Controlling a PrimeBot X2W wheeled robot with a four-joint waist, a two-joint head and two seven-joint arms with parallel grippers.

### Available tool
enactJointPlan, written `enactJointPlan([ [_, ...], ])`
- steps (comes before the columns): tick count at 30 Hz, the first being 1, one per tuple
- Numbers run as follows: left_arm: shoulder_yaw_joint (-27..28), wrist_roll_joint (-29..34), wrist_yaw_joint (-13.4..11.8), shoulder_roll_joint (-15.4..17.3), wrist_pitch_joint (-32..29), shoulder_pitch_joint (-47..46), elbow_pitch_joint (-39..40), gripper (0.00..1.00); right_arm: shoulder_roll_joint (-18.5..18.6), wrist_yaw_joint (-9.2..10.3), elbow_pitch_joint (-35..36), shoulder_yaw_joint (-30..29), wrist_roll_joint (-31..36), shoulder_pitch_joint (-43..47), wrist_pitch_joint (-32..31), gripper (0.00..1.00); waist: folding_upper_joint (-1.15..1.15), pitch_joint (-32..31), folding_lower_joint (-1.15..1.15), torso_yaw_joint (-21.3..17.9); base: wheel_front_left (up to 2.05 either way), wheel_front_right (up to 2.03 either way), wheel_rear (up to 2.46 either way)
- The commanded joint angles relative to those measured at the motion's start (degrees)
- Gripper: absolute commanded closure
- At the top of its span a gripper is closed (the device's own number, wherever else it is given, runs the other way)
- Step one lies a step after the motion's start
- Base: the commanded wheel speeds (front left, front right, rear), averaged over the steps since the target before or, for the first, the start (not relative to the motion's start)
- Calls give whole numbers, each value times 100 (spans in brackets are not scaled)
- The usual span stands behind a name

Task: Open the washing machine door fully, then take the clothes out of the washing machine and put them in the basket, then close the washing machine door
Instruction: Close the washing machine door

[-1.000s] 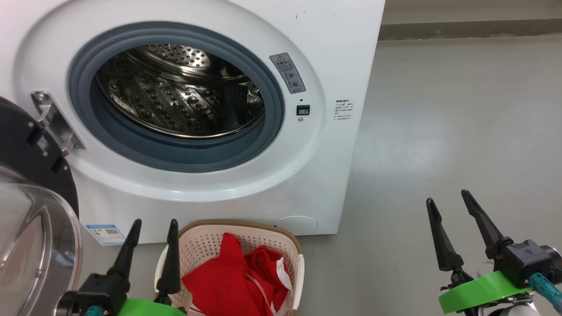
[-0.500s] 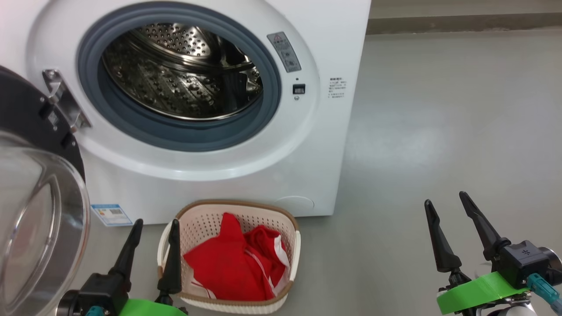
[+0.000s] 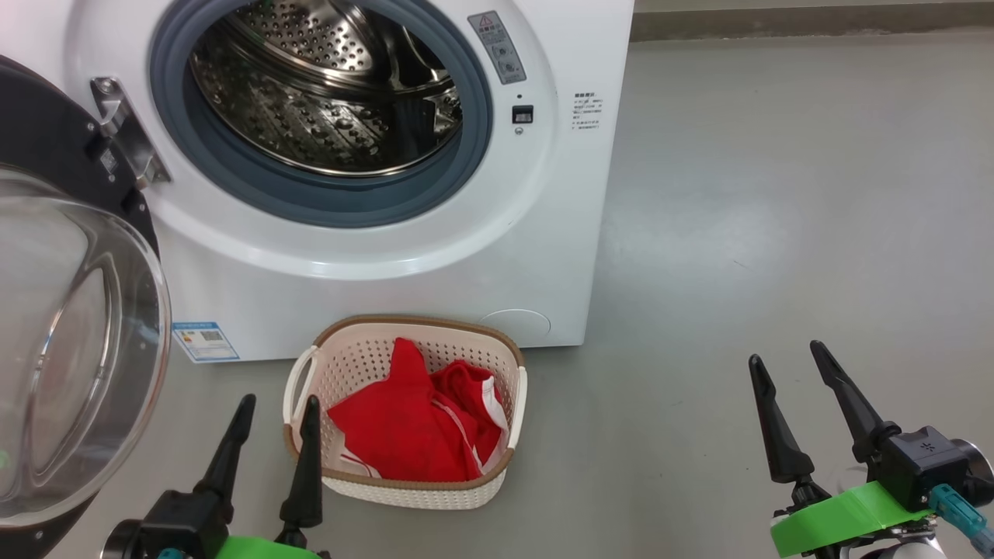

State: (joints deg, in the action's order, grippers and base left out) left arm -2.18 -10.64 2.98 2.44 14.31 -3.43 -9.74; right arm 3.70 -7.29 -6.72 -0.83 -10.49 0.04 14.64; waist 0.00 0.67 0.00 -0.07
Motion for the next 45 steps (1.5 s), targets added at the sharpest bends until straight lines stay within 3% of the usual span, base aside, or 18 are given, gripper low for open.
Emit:
enactJointPlan([
  [1,162,34,-38,45,69,-106,137,0,54,-20,129,156,15,-98,36,0,0,0,0,4,0,0,0],
  [16,98,-52,-176,44,69,-166,138,0,88,-20,153,177,20,-72,36,0,0,14,0,267,0,0,0],
  [45,-31,8,-862,65,-45,-121,774,0,221,-20,293,484,57,-361,36,0,0,163,0,2149,0,0,0],
])
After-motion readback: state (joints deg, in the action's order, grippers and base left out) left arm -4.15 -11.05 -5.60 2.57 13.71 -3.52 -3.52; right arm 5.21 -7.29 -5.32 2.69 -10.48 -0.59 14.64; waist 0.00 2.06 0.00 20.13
